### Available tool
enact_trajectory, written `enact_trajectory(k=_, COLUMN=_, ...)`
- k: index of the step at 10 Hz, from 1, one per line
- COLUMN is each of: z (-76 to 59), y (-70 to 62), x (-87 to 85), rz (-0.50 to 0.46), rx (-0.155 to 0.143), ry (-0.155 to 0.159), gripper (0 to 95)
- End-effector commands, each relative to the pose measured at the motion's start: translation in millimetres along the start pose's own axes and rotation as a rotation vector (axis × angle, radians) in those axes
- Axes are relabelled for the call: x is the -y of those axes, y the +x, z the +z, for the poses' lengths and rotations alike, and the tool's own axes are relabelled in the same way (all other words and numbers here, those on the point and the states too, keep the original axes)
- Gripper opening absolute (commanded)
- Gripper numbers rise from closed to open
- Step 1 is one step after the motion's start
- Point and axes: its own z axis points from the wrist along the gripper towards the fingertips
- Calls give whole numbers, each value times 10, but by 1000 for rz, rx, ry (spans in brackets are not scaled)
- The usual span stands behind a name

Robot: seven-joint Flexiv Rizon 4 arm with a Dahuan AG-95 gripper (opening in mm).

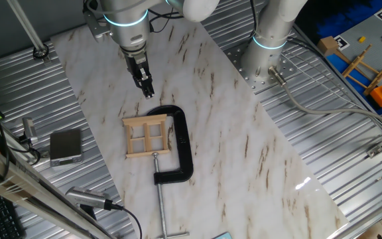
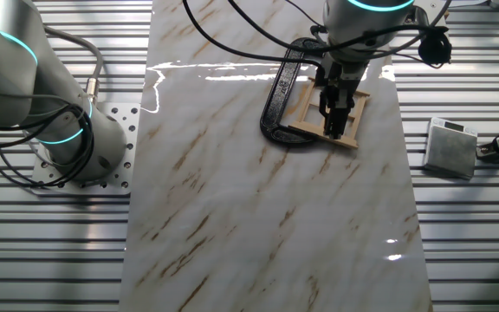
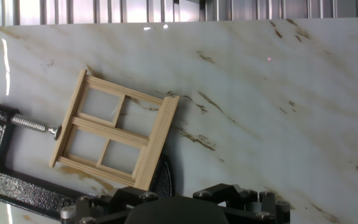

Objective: Open a sliding window

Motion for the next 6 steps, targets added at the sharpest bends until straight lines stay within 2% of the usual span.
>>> enact_trajectory(k=1, z=1, y=1, x=0, rz=-91, rx=2, ry=-22, gripper=0)
enact_trajectory(k=6, z=0, y=1, x=0, rz=-89, rx=-3, ry=-14, gripper=0)
